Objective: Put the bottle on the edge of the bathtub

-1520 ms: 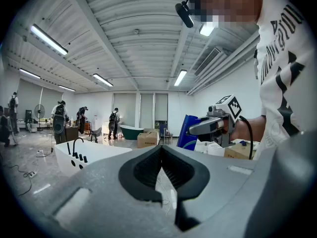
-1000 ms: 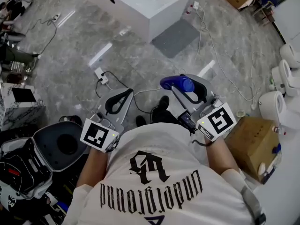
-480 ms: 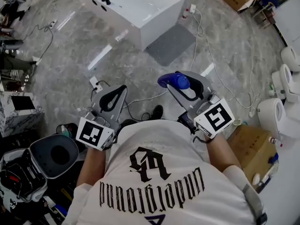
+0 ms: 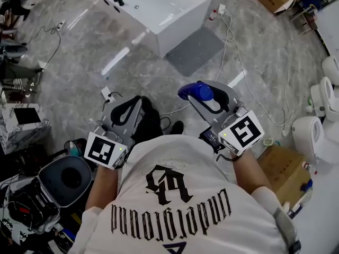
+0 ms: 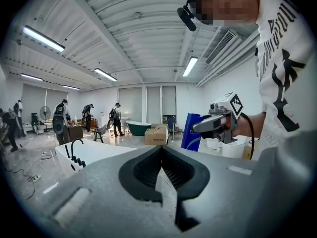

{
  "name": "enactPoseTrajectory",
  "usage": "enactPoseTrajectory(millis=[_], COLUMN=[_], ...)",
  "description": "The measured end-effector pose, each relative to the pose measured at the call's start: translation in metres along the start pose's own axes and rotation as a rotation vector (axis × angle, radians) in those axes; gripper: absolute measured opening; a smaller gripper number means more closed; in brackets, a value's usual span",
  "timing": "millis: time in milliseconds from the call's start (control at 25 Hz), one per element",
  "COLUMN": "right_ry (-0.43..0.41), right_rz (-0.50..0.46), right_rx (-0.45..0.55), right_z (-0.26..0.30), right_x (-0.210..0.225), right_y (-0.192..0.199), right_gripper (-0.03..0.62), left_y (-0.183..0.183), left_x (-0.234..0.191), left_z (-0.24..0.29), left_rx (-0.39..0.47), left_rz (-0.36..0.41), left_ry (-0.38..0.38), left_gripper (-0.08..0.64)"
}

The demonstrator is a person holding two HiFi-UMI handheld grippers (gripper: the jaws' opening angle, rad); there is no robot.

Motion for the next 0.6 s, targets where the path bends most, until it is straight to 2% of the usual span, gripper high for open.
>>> enactPoseTrajectory(millis=[320,600], right_ry=[0.063,0.074], right_rz=[0.000,-0.005], right_rx=[-0.002,-0.016], right_z=[0.028,0.111], right_x=[0.041,0.079], right_y=[-0.012,-0.039], right_gripper=[0.153,0.153], left_y=[0.013,0.027], left_x=[-0.047,-0.137], left_z=[0.050,0.084], left_rx=[0.030,0.046], left_rz=[-0.026,-0.054], left_ry=[0.040,0.057], left_gripper=[0.008,0.008])
Point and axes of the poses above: the fingertips, and each gripper's own axes: z forward along the fingers, x to its right, y out of its underside, the point moved 10 cm from there along -z, backward along the fingers, and after that the axes turned 8 degrees about z, right-handed, at the moved point
